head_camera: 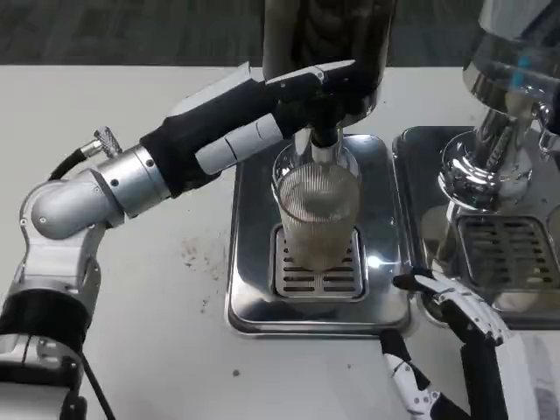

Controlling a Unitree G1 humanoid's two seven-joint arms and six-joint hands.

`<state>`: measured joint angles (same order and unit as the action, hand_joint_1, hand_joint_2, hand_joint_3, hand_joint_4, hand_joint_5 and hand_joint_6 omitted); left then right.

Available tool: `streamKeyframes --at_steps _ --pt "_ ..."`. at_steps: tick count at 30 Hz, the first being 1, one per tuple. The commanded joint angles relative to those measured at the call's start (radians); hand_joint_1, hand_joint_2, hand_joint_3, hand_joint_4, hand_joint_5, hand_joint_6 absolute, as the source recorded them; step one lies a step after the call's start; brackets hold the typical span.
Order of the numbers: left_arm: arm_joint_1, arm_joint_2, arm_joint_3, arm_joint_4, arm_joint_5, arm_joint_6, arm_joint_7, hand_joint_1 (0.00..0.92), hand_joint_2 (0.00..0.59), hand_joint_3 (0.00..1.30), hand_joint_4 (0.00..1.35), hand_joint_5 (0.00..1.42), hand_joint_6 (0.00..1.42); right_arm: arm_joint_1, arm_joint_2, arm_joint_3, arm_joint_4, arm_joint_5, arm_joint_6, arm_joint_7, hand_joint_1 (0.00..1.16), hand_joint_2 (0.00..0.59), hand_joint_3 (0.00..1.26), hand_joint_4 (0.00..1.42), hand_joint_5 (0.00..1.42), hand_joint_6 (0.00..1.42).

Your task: Grasp the cup under the faucet to collect the drink, then remove the cup.

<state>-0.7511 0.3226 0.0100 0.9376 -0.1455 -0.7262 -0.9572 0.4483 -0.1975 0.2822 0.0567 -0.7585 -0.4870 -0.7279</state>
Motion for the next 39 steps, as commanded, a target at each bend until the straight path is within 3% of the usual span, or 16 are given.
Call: streamKeyframes --at_steps 1,20,39 --pt "-0.012 0.015 -0.025 0.069 0.056 -0.046 0.016 0.000 0.102 0.14 0.11 0.14 0.00 0.010 -0.003 0.000 0.003 0.002 -0.014 -0.003 0.41 0.382 0.40 0.27 0.26 0.27" --pt "-0.038 0.040 -0.098 0.163 0.128 -0.180 0.058 0.000 0.100 0.14 0.07 0.08 0.00 0.020 0.002 0.000 -0.005 -0.001 -0.009 -0.004 0.40 0.382 0.40 0.27 0.25 0.27" --pt "-0.046 0.089 -0.195 0.174 0.262 -0.316 0.195 0.000 0.079 0.12 0.03 0.03 0.00 0.020 0.002 -0.005 -0.011 0.007 -0.010 0.002 0.40 0.382 0.38 0.26 0.24 0.25"
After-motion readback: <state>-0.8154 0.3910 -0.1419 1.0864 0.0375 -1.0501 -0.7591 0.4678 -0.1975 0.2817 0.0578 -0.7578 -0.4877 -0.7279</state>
